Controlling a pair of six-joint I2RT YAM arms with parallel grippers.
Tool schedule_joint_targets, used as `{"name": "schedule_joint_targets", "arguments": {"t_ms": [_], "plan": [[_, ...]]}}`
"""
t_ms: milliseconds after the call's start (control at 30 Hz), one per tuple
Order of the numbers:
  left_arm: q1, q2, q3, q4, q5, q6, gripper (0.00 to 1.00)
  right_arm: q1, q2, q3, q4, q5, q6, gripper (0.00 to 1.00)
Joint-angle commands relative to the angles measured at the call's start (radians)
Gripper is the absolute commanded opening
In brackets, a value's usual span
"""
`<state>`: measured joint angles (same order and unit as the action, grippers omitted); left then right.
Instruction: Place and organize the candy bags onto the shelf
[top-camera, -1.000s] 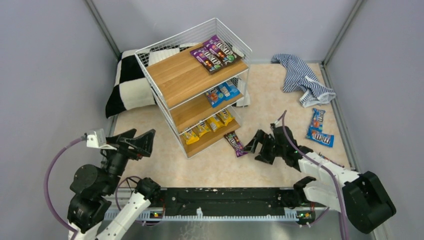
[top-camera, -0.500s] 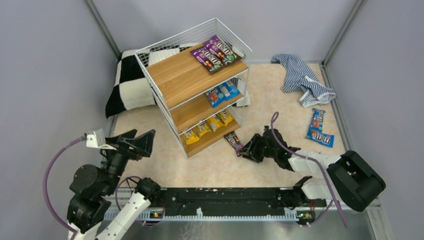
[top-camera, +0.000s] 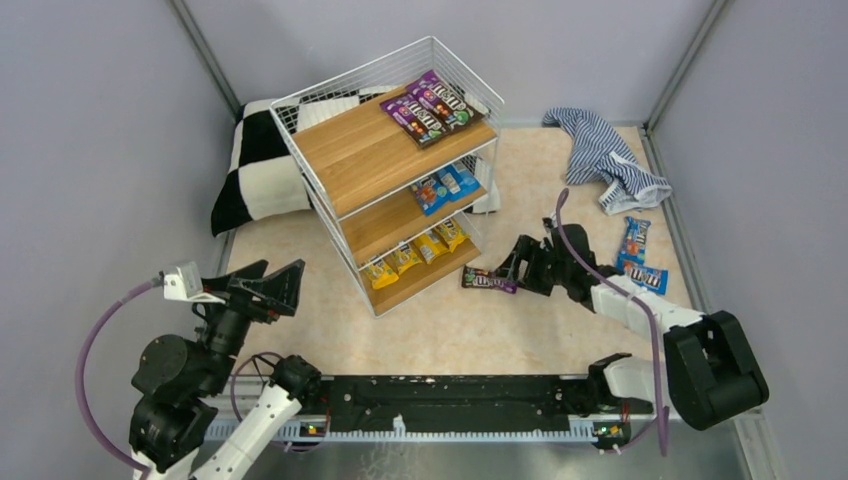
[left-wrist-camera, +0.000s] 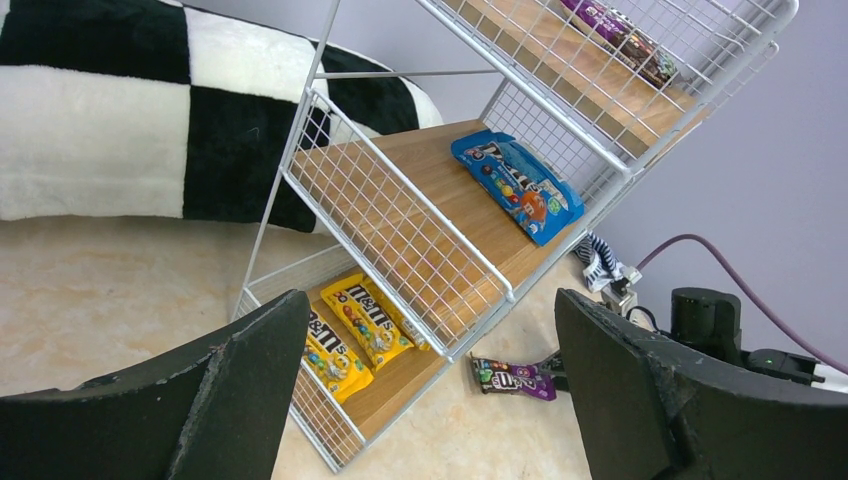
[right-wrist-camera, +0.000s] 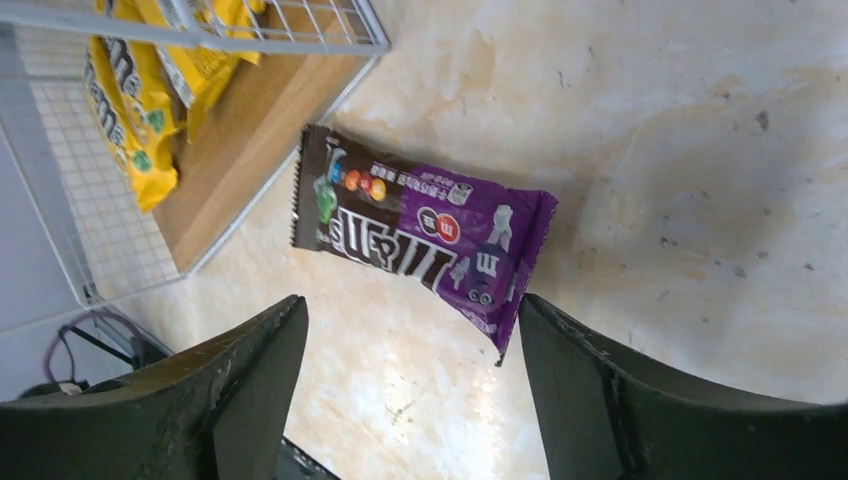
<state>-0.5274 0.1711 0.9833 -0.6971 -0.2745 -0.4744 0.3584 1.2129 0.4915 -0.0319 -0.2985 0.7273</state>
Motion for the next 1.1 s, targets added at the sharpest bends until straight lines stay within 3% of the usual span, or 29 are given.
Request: {"name": "schedule_joint_targets", "arguments": {"t_ms": [0, 200, 333, 467, 600, 867, 1067], "plan": [[-0.006, -0.004, -0.012, 0.03, 0.006, -0.004, 0.98, -0.043, -0.004, -0.01, -0.048, -0.073, -0.097, 0.8], [-0.006, 0.006, -0.006, 0.022, 0.013, 0.008, 0.98, -0.105, 0.102, -0.072, 0.161, -0.263, -0.061, 0.8], [-0.006, 0.001, -0.014, 0.018, 0.008, 0.003, 0.98, -0.106, 0.227, -0.077, 0.29, -0.388, -0.01, 0.7], [-0.006, -0.001, -0.015, 0.016, 0.013, -0.003, 0.98, -0.122, 0.279, -0.04, 0.233, -0.375, -0.066, 0.7], [-0.005, 0.002, -0.005, 0.003, 0.007, 0.006, 0.98, -0.178, 0.322, 0.022, 0.079, -0.355, -0.173, 0.74], [-0.005, 0.008, -0.018, 0.019, 0.01, 0.008, 0.98, -0.229, 0.375, 0.14, -0.042, -0.309, -0.298, 0.82], [-0.006, 0.011, -0.013, 0.014, 0.009, 0.016, 0.98, -0.231, 0.461, 0.191, -0.02, -0.391, -0.316, 0.74]]}}
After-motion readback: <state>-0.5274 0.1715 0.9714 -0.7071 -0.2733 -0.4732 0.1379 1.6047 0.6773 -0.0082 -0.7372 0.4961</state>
